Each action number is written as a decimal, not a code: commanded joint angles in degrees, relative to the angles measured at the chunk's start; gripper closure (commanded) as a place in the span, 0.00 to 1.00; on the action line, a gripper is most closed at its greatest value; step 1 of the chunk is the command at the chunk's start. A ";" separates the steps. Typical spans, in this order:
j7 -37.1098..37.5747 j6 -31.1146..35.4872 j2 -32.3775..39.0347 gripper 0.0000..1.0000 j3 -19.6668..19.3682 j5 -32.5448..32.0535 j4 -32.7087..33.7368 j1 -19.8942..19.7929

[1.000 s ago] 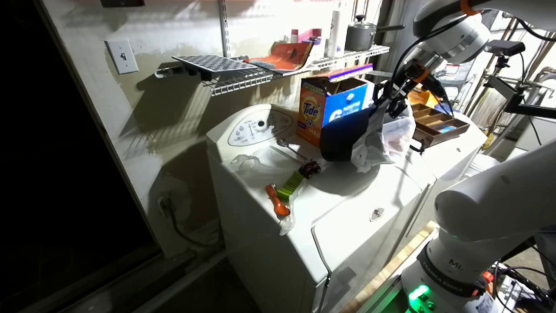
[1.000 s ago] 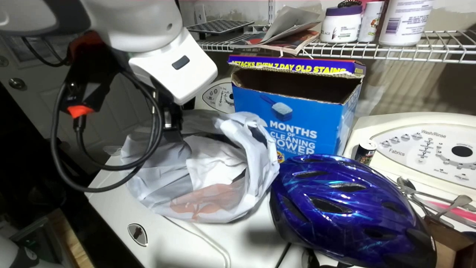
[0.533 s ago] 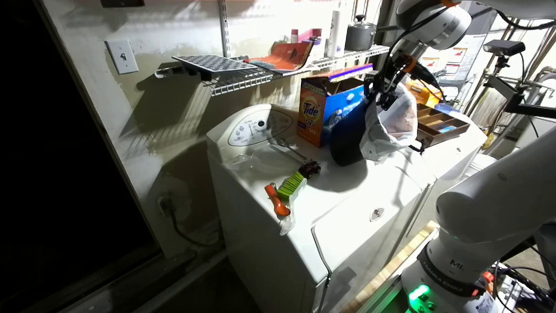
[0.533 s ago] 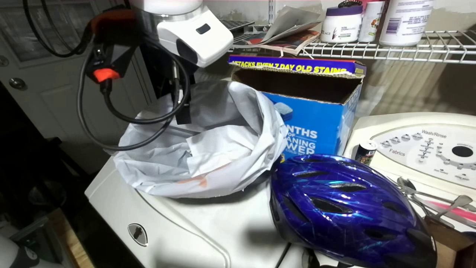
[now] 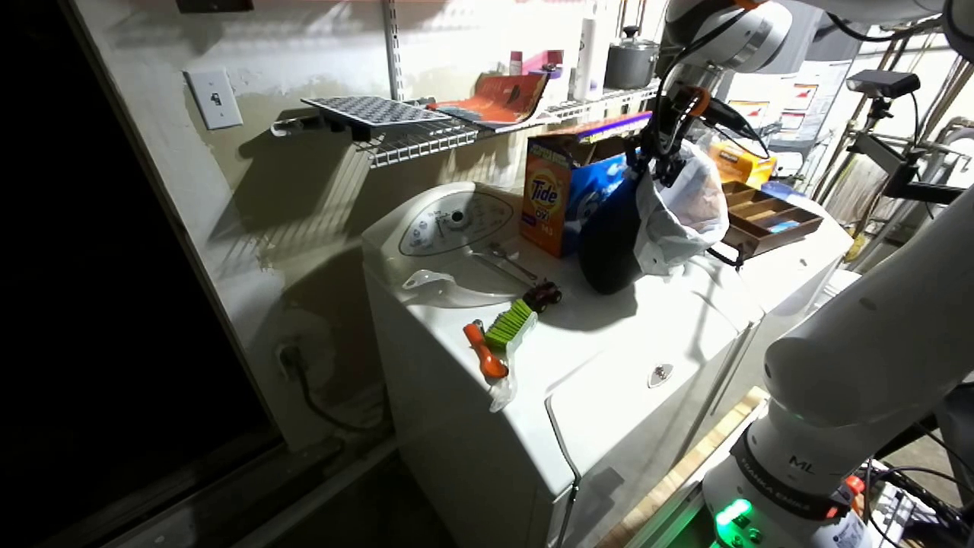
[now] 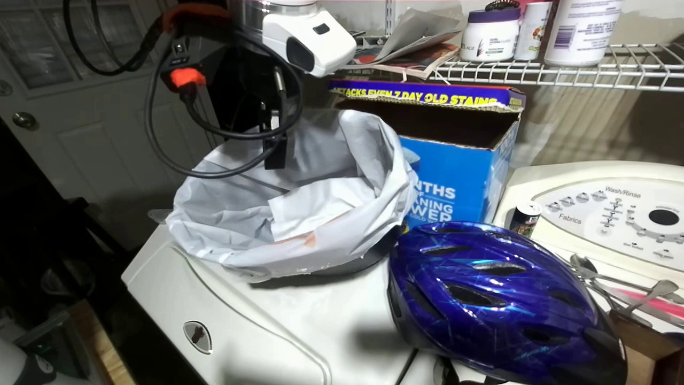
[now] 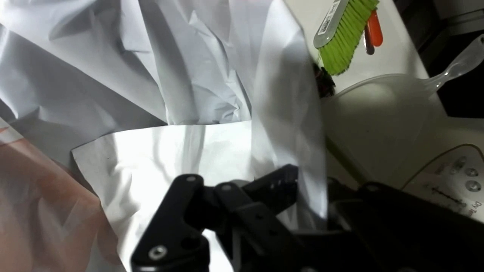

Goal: Put the bin upright

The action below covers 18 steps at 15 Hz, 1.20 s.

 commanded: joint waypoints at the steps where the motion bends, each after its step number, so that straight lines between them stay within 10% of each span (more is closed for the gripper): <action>1: 0.87 -6.40 5.13 0.99 0.18 -2.33 4.67 0.35; 10: 3.73 -13.91 9.92 0.98 0.79 -1.94 10.00 0.48; 11: 4.10 -14.06 10.24 0.70 0.92 -1.91 10.34 0.53; 18: 6.30 -10.68 8.28 0.30 2.21 -2.35 9.39 1.32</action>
